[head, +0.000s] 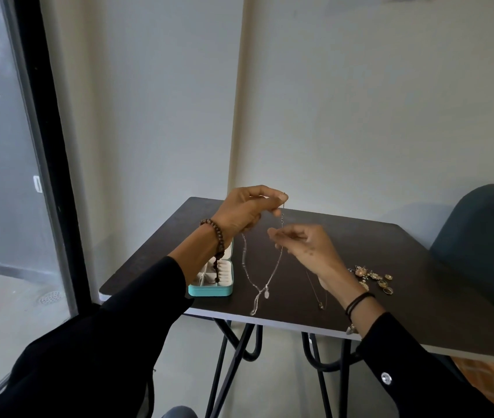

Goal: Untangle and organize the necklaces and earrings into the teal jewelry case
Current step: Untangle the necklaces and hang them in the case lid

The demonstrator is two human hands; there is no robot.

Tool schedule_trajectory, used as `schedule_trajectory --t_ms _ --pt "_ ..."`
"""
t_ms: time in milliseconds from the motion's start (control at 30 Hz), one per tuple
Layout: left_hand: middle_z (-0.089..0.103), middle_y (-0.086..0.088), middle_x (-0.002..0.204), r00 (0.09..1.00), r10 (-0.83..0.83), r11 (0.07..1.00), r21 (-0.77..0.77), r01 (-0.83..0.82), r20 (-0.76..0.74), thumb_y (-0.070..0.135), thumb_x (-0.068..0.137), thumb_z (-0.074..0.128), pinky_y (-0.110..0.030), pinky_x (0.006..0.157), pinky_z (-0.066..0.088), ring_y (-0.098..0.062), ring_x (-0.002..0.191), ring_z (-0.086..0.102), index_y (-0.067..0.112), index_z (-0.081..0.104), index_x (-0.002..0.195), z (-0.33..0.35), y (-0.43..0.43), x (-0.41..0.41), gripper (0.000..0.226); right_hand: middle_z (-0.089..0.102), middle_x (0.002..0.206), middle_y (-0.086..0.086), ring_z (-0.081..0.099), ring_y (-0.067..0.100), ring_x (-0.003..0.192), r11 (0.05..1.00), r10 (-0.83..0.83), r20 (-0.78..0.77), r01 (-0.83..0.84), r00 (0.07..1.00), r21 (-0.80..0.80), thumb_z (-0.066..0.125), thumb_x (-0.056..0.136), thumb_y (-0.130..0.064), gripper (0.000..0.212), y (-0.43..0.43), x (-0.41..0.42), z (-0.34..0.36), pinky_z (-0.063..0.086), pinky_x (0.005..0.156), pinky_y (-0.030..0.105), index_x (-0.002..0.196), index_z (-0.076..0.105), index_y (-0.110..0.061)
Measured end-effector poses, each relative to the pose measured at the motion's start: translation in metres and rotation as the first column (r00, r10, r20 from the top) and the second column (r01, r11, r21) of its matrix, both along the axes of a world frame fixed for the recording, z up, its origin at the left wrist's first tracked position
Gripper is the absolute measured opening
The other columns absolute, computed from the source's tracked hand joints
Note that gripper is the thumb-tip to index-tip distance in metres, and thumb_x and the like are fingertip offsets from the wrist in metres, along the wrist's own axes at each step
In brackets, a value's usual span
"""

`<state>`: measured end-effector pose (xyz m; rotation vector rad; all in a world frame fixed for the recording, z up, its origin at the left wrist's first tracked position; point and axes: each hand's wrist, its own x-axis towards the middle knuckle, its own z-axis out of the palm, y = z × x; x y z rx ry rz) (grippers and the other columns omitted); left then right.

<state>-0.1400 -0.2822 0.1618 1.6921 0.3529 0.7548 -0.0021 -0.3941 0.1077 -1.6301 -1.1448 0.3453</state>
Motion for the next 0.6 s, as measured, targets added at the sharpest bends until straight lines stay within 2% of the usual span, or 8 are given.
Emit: schedule_trajectory --t_ms 133,233,333,400,467,600 --pt "0.070 0.003 0.083 0.999 0.044 0.999 -0.027 -0.044 0.024 0.033 0.085 0.076 -0.019 0.044 0.024 -0.010 0.047 0.028 0.014 0.075 0.091 -0.001 0.004 -0.002 0.019 0.072 0.075 0.004 0.067 0.014 0.074 0.996 0.079 -0.169 -0.069 0.983 0.065 0.076 0.089 -0.040 0.031 -0.007 0.001 0.006 0.052 0.079 0.029 0.083 0.075 -0.010" --pt "0.069 0.008 0.078 0.998 0.062 0.997 -0.051 -0.061 0.011 0.031 0.086 0.075 -0.017 0.044 0.026 -0.009 0.048 0.030 -0.001 0.071 0.101 -0.004 0.007 -0.005 0.036 0.059 0.067 0.002 0.056 0.014 0.066 0.988 0.128 -0.323 -0.093 0.938 0.120 0.076 0.089 -0.037 0.027 -0.011 0.005 0.010 0.051 0.075 0.030 0.081 0.071 -0.012" --pt "0.071 0.013 0.077 0.995 0.095 0.995 -0.031 -0.095 -0.014 0.032 0.086 0.075 -0.020 0.048 0.031 -0.009 0.047 0.035 -0.007 0.068 0.103 -0.006 0.009 -0.007 0.043 0.047 0.064 -0.003 0.040 0.009 0.056 0.973 0.192 -0.446 -0.110 0.874 0.204 0.077 0.088 -0.034 0.024 -0.014 0.008 0.014 0.040 0.055 0.020 0.082 0.069 -0.012" --pt "0.071 0.013 0.076 0.995 0.102 0.994 -0.026 -0.102 -0.017 0.032 0.086 0.075 -0.019 0.049 0.035 -0.010 0.048 0.038 -0.008 0.068 0.104 -0.006 0.008 -0.007 0.043 0.042 0.063 -0.005 0.031 0.006 0.051 0.967 0.209 -0.475 -0.108 0.855 0.231 0.076 0.087 -0.036 0.025 -0.014 0.009 0.017 0.027 0.044 0.016 0.086 0.070 -0.012" --pt "0.071 0.013 0.076 0.995 0.099 0.995 -0.029 -0.100 -0.018 0.031 0.086 0.075 -0.017 0.048 0.036 -0.010 0.049 0.039 -0.008 0.069 0.103 -0.006 0.007 -0.007 0.043 0.038 0.060 -0.007 0.026 0.006 0.049 0.965 0.210 -0.481 -0.103 0.851 0.240 0.073 0.090 -0.036 0.025 -0.014 0.010 0.021 0.019 0.042 0.018 0.091 0.071 -0.011" --pt "0.071 0.013 0.078 0.994 0.103 0.995 -0.009 -0.103 -0.024 0.033 0.085 0.075 -0.018 0.049 0.038 -0.009 0.049 0.041 -0.007 0.070 0.098 -0.007 0.007 -0.004 0.042 0.036 0.059 -0.008 0.023 0.006 0.048 0.957 0.237 -0.522 -0.105 0.819 0.270 0.064 0.098 -0.031 0.022 -0.014 0.011 0.027 0.016 0.046 0.022 0.093 0.071 -0.011"
